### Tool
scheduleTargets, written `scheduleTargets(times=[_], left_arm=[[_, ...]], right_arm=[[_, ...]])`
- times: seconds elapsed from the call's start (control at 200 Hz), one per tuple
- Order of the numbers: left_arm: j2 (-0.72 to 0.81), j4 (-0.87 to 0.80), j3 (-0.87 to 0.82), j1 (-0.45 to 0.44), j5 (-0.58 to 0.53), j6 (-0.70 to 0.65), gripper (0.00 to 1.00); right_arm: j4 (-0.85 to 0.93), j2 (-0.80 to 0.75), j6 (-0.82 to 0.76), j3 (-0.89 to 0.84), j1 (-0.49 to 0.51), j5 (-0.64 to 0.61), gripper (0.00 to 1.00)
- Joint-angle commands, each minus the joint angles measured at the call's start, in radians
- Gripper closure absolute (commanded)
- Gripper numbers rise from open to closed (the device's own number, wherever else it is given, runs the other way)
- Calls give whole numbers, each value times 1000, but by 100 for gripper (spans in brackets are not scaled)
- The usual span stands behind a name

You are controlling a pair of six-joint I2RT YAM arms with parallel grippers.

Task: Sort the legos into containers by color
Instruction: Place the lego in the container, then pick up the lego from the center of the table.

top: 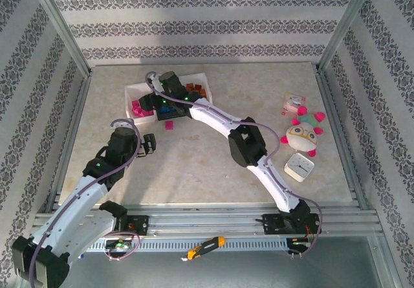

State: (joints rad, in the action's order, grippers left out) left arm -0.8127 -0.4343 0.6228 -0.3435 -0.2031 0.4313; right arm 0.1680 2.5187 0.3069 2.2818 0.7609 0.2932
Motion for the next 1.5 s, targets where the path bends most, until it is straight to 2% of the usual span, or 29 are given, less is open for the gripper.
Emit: scheduleTargets(times=[0.0, 0.185, 0.32, 0.565, 0.715, 0.954, 1.309, 1.494], left_arm=[[-47, 77, 24, 14, 60, -39, 1], [-191, 146, 63, 11, 86, -48, 1], [-364, 156, 150, 2, 102, -64, 1], [-691, 62, 393, -8, 101, -38, 0], [-879, -11, 556, -9, 127, -34, 1], [-1101, -99, 749, -8, 121, -36, 12], [-1225, -168, 835, -6, 119, 37, 33], [-1239, -188, 837, -7, 126, 91, 38]], right_arm=[[-137, -205, -4, -177, -25, -13, 30], [-288, -481, 30, -617, -73, -58, 28], [-312, -672, 19, -879, -106, -88, 27], [-284, -947, 17, -1184, -127, -132, 26], [-272, -1041, 45, -1279, -126, -163, 26], [-252, -1115, 63, -1333, -121, -213, 26], [-223, -1172, 77, -1380, -128, -263, 25], [-225, -1172, 81, -1384, -129, -269, 26]])
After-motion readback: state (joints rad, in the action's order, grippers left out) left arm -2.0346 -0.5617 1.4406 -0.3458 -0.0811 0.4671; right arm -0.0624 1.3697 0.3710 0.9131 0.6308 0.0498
